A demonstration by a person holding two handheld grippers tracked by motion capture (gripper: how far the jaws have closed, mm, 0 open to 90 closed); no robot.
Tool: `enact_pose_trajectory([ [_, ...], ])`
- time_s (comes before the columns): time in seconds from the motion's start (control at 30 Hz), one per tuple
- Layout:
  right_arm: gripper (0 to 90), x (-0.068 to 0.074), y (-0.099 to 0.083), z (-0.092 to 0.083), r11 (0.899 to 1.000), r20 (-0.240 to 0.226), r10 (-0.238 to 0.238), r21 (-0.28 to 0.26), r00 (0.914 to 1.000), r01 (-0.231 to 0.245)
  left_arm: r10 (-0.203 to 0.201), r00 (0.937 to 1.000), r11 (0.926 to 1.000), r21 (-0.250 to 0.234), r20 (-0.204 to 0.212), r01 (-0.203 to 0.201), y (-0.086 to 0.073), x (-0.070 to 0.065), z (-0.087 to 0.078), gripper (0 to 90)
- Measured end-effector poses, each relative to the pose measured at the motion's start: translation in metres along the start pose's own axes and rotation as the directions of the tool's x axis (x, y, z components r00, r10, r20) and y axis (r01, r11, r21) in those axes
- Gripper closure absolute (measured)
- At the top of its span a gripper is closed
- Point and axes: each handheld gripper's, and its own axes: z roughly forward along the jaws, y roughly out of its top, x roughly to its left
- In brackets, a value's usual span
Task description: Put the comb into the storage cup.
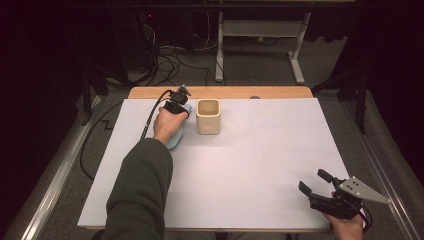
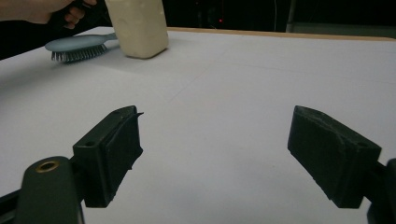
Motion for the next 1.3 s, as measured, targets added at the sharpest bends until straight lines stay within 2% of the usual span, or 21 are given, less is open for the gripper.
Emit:
enact_pose_trajectory([
  [0.23, 18.0, 0.000, 0.000, 0.000, 1.000, -0.002, -0.003, 0.005, 1.0000, 0.003, -0.006, 0.9996, 0.9988, 0.048, -0.028, 0.008, -0.004, 0.009, 0.001, 90.0],
  [0.47, 18.0, 0.001, 0.000, 0.000, 1.000, -0.004, -0.003, 0.006, 1.0000, 0.003, -0.010, 0.9988, 0.9974, 0.071, -0.048, 0.013, -0.011, 0.017, -0.003, 90.0],
  [0.7, 18.0, 0.002, 0.000, 0.000, 1.000, -0.004, -0.006, 0.006, 1.0000, 0.006, -0.021, 0.9992, 0.9978, 0.061, -0.034, 0.024, -0.021, 0.021, -0.009, 90.0],
  [0.83, 18.0, 0.003, 0.000, 0.000, 1.000, -0.008, -0.011, 0.007, 0.9999, 0.011, -0.019, 0.9988, 0.9975, 0.067, -0.045, 0.022, -0.026, 0.025, -0.012, 90.0],
  [1.3, 18.0, 0.003, 0.000, 0.001, 1.000, -0.012, -0.012, 0.009, 0.9999, 0.012, -0.017, 0.9986, 0.9970, 0.075, -0.050, 0.021, -0.027, 0.027, -0.016, 90.0],
])
